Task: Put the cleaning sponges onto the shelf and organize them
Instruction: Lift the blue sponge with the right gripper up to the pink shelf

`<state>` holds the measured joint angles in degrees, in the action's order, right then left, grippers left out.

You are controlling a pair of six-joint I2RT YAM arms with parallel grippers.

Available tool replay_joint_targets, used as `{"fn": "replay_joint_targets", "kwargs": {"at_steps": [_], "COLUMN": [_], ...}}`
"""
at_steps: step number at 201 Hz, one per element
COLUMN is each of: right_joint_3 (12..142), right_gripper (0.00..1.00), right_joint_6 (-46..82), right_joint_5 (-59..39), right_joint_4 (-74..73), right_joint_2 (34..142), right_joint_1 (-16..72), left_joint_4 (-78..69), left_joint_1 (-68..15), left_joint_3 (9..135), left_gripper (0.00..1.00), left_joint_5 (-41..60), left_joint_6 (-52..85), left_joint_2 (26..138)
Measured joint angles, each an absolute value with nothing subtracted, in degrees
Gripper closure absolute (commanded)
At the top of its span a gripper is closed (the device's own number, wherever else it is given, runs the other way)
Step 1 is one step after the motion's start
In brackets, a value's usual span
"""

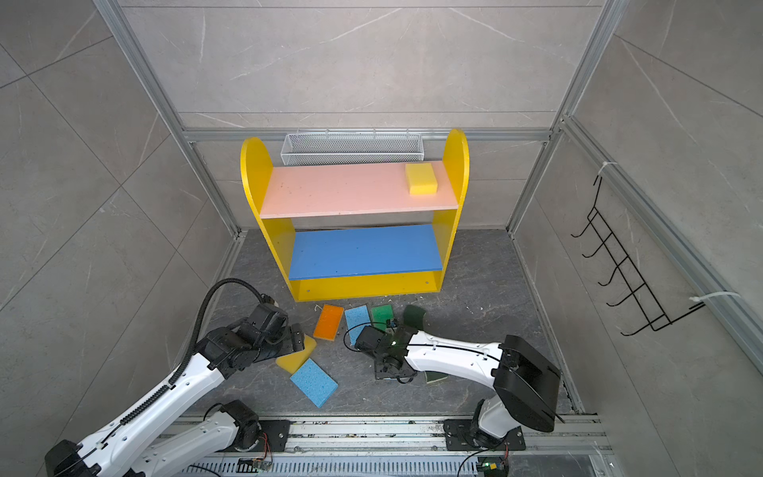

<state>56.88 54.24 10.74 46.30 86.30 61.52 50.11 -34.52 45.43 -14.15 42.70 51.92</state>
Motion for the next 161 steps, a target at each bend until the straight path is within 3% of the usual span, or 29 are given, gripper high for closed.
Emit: {"fn": "replay_joint_targets", "kwargs": {"at_steps": [49, 161], "right_joint_3": [64.55, 99.37], "right_gripper": [0.32, 0.30], "right_joint_6": [50.59, 33.58], "right_joint_5": [14.17, 25.15], "right_joint_4": [52.51, 59.83], "right_joint_2": [81.62, 83.53], "right_joint_1": [62.04, 62.02], "left_joint_4": [52.10, 55.05], "left_joint_1": [-34.52, -34.52], "left_joint_3": [48.03, 52.31], "left_gripper": [0.06, 0.06], "left_joint_5": [-15.97, -18.17], "left_joint_6": [42.68, 42.28], "left_joint_2": [51.88, 49.89]}}
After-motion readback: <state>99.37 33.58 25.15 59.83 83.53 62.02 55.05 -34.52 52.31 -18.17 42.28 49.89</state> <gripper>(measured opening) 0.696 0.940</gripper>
